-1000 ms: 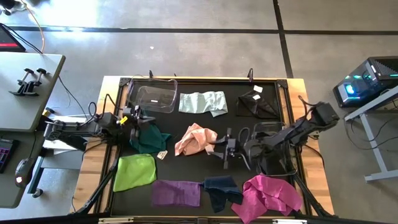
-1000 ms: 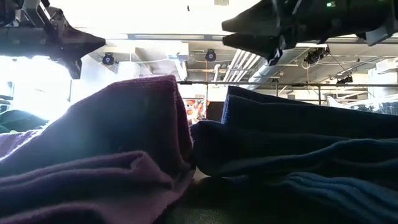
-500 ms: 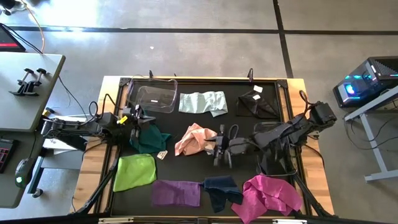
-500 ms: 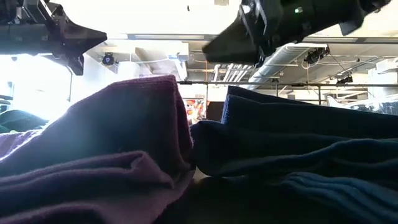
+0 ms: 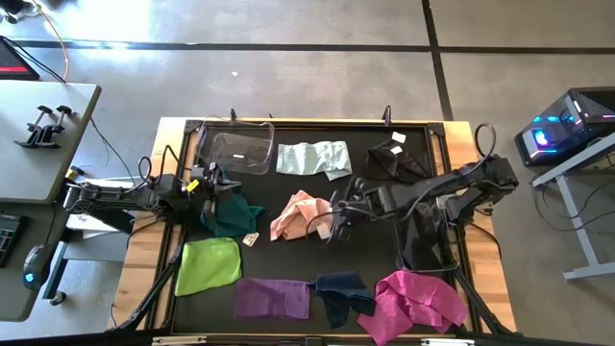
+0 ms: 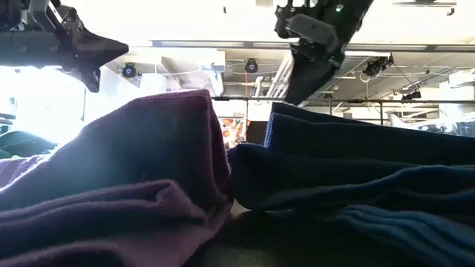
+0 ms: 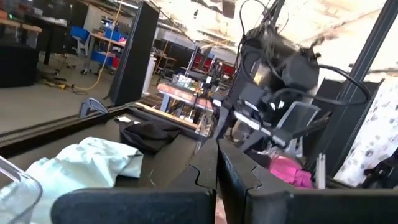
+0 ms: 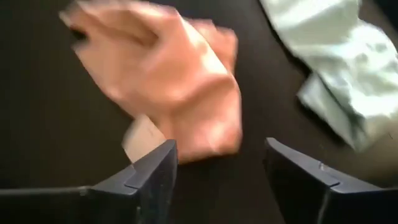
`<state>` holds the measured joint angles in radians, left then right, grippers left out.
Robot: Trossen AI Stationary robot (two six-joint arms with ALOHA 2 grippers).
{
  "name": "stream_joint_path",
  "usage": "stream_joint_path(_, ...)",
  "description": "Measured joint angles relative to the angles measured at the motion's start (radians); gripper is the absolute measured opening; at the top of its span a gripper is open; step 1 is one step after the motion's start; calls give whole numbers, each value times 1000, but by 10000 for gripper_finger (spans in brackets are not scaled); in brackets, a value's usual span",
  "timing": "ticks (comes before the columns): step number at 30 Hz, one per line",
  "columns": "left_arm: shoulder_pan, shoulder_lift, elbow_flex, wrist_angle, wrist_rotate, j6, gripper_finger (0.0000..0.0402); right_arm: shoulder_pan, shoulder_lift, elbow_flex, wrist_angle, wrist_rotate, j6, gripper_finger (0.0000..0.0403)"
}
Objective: Sort towels by color in basket
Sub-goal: Put the black towel into the bottom transparent bin
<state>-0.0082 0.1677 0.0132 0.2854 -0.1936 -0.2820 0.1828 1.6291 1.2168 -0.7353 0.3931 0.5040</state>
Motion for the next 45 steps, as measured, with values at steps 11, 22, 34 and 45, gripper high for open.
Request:
stream_joint_path(11, 1, 0, 0, 4, -34, 25, 0, -258, 0, 71, -357, -134, -105, 276)
stream_joint_path(22, 1, 0, 0, -3, -34, 24, 0, -568, 0, -58, -302, -178, -302, 266)
stream_joint_path(34, 1, 0, 0, -13, -34, 23, 0, -794, 0, -231, -120, -141, -357, 266)
stream_joint_path(45, 1, 0, 0, -13, -34, 23, 0, -893, 0, -259, -84, -192, -340, 265)
